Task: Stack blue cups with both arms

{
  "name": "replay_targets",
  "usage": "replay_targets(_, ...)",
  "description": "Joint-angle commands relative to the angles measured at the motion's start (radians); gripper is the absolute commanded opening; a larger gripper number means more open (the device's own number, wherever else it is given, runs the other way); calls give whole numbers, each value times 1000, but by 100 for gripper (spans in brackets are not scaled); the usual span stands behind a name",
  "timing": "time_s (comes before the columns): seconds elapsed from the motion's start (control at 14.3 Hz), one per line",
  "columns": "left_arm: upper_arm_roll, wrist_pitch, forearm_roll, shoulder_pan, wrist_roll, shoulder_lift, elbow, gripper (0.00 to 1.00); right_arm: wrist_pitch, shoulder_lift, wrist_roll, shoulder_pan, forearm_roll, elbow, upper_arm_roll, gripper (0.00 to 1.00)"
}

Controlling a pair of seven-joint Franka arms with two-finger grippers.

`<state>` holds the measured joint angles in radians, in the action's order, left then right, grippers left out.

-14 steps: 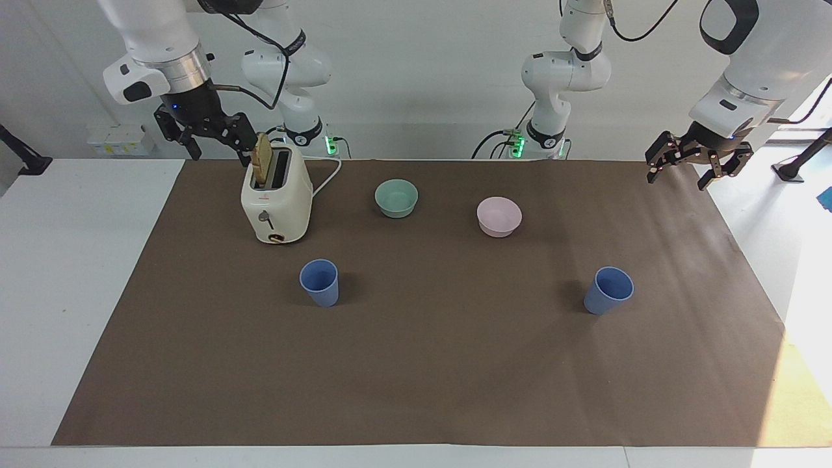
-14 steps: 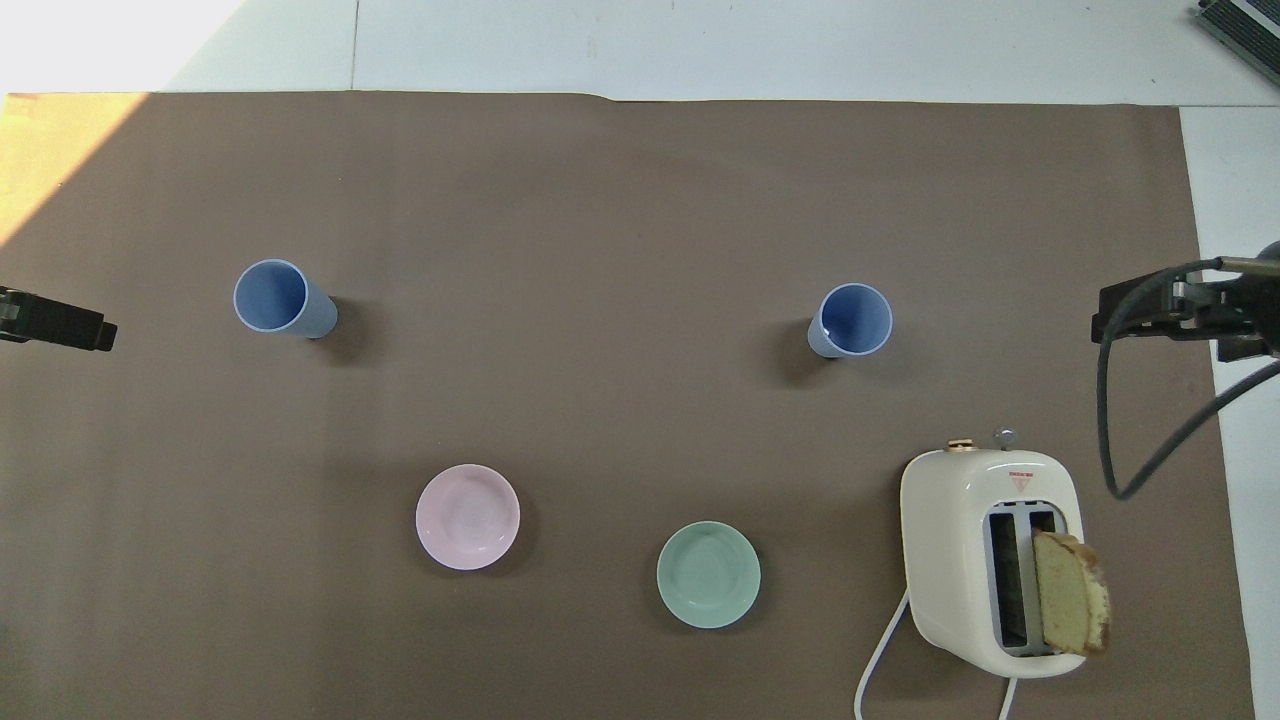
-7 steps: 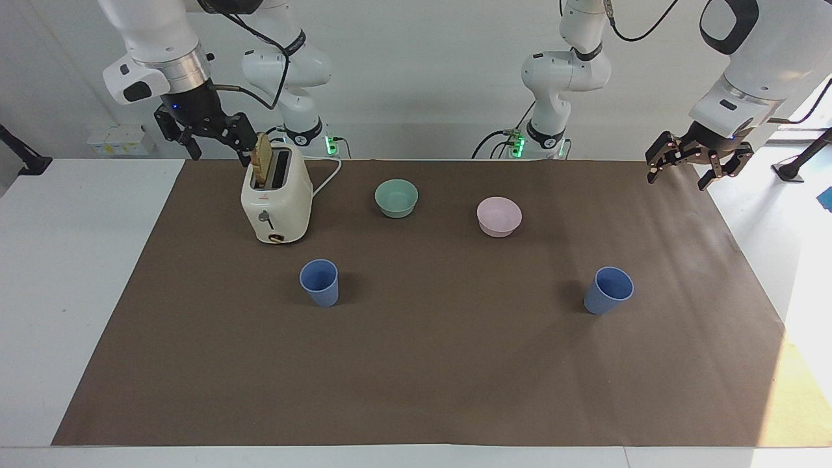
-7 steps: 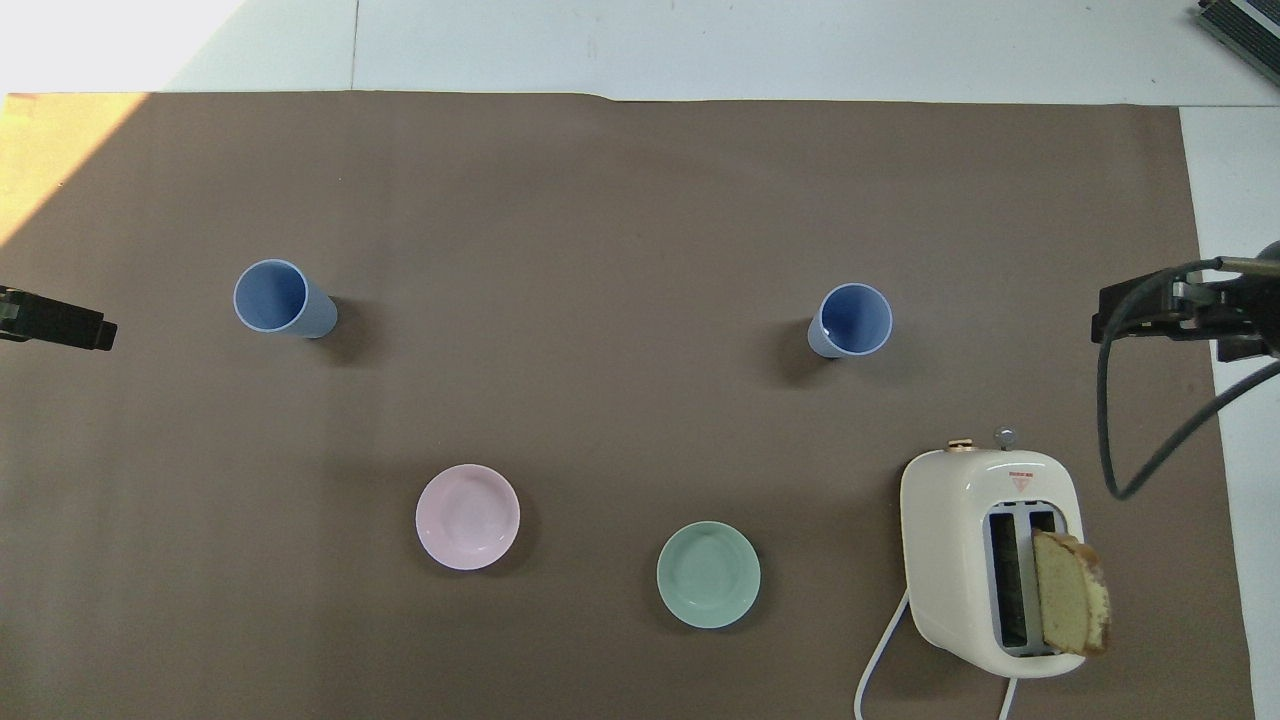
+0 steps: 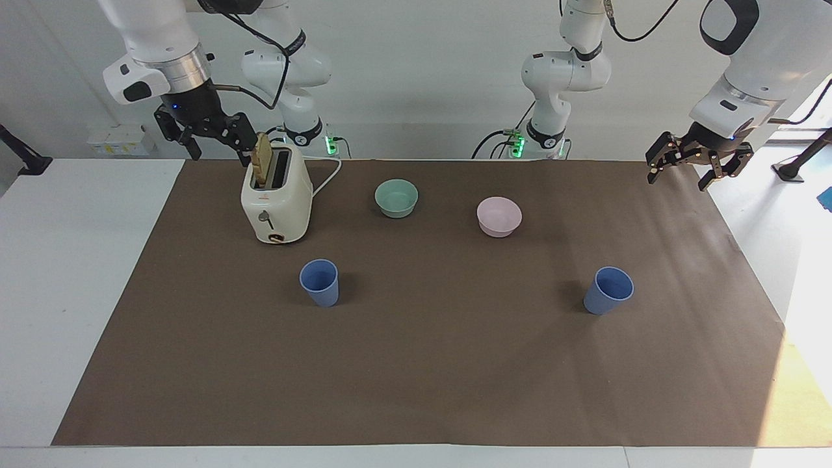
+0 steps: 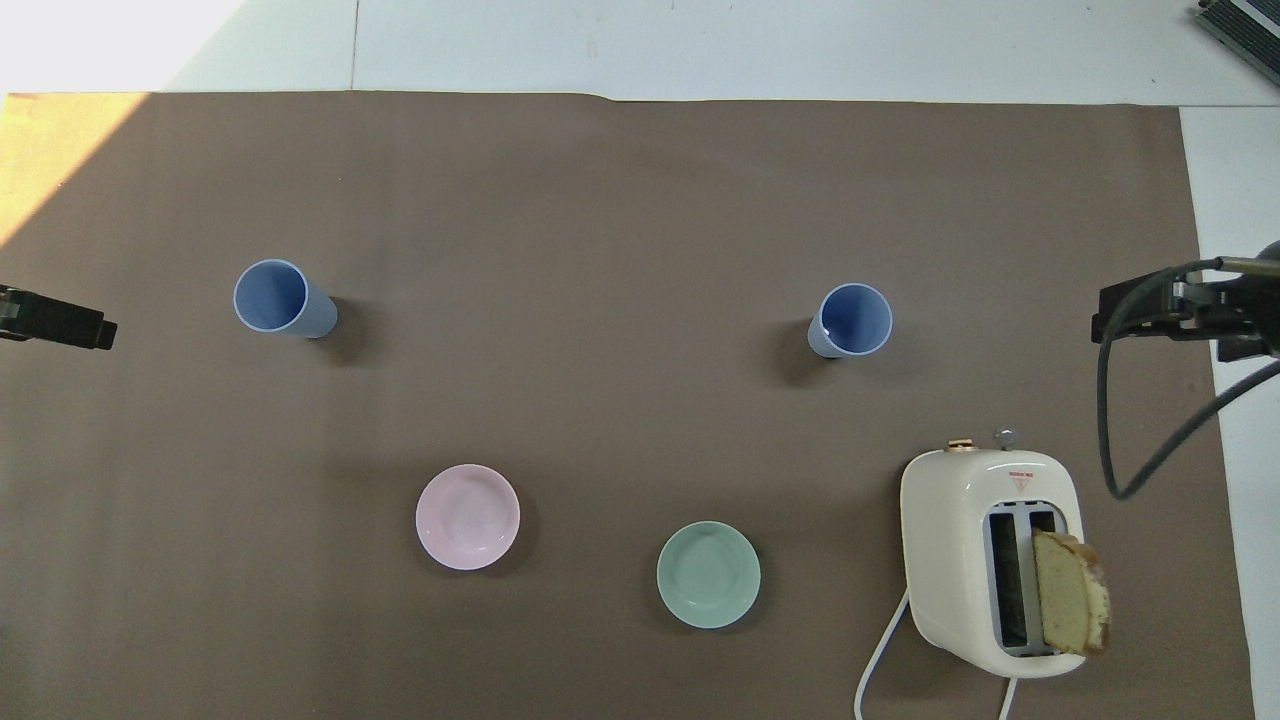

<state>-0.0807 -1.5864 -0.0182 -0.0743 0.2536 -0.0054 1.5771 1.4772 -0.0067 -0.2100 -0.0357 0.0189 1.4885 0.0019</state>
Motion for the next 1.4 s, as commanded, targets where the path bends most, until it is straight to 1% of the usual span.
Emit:
replay_targets(0.0, -2, -4, 9, 1, -2, 16, -23, 100, 5, -13, -9, 7, -19, 15, 3, 100)
replay_targets(0.21, -2, -6, 9, 1, -2, 19, -23, 100, 5, -13, -9, 7, -19, 15, 3, 100)
replay_targets(0.35, -2, -32, 9, -2, -2, 25, -23, 100, 5, -13, -9, 7, -19, 15, 3, 100)
replay_targets(0.63, -2, -72, 7, -7, -4, 56, -29, 100, 5, -13, -9, 7, -19, 15, 3, 100)
replay_targets(1.12, -1, -256, 1, -4, -5, 185, -28, 100, 5, -13, -9, 7, -19, 15, 1, 100)
replay_targets(1.26, -1, -322, -28, -7, -7, 206, -16, 100, 5, -13, -9, 7, -19, 15, 1, 100)
replay_targets(1.33, -1, -334, -34, -7, -7, 220, -9, 100, 5, -13, -9, 7, -19, 15, 3, 100)
